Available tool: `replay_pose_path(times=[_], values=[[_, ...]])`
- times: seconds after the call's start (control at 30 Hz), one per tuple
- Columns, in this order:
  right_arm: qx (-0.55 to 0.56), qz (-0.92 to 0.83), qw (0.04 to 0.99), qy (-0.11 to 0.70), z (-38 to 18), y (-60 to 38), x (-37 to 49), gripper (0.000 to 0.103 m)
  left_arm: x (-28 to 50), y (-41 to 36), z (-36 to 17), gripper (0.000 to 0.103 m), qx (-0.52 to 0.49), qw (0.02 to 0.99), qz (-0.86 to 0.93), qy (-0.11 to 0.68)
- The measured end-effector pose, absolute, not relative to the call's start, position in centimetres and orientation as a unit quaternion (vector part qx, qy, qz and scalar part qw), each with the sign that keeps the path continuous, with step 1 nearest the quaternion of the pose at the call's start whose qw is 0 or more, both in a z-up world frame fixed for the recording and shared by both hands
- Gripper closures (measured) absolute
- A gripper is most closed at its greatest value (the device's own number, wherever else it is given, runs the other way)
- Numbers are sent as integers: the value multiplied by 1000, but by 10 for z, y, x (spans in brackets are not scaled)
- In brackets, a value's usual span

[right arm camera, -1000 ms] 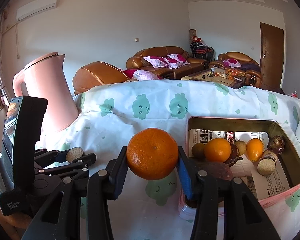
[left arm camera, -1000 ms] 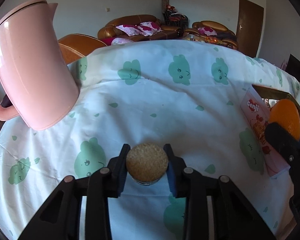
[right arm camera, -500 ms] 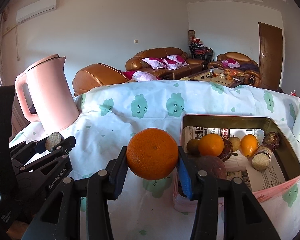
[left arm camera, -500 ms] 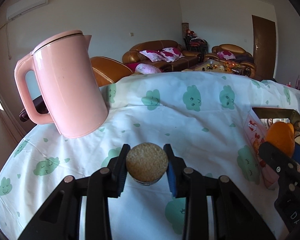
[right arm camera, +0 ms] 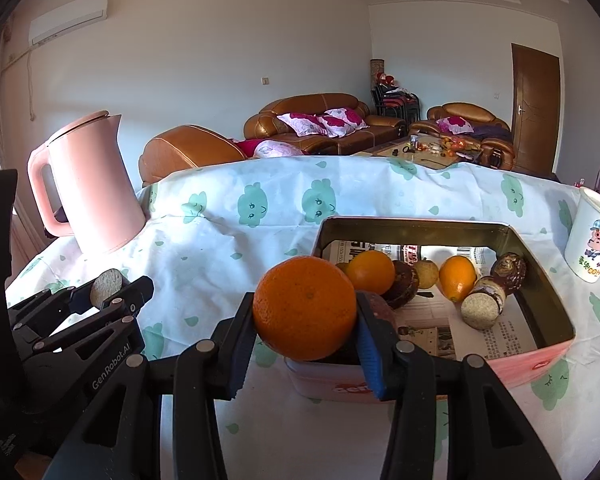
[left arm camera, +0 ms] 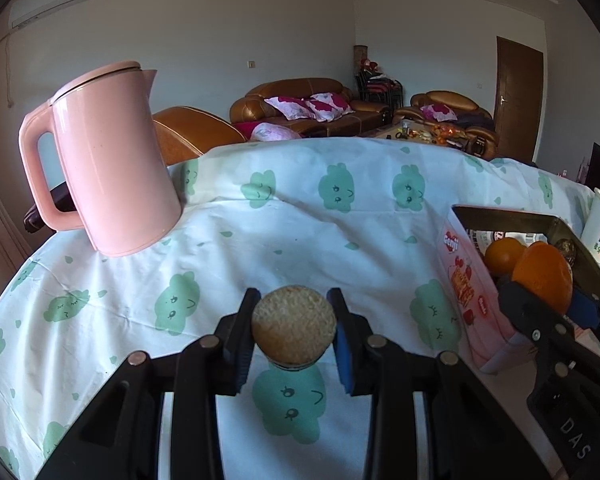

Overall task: Organize fruits
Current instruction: 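Carry the cake over the tin tray while the right gripper carries the orange there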

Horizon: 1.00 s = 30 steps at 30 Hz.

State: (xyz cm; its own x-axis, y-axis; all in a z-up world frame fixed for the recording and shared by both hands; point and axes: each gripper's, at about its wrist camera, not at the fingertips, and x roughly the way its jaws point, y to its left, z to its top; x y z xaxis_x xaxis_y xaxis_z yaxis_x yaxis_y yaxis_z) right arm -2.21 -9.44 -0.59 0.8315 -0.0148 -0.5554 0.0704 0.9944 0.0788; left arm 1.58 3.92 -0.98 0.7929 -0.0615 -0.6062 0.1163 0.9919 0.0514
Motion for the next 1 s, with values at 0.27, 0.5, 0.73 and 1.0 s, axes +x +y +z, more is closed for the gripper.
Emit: replay_pose_path(times=[0.27,0.5,0.73,1.0], values=[[38,-44,958,281,-3,-114,-29,55,9,16,-9,68,43,946,-65,314],[30,-66,960,270,1,-133,-35,55,8,-8,-7,68,47,946,-79,311],[30,-96,958,268,3,-161,-36,55,7,-39,-2,68,52,945,-102,306],[37,-123,955,269,5,-193,-33,55,13,-76,2,68,60,945,-121,297]])
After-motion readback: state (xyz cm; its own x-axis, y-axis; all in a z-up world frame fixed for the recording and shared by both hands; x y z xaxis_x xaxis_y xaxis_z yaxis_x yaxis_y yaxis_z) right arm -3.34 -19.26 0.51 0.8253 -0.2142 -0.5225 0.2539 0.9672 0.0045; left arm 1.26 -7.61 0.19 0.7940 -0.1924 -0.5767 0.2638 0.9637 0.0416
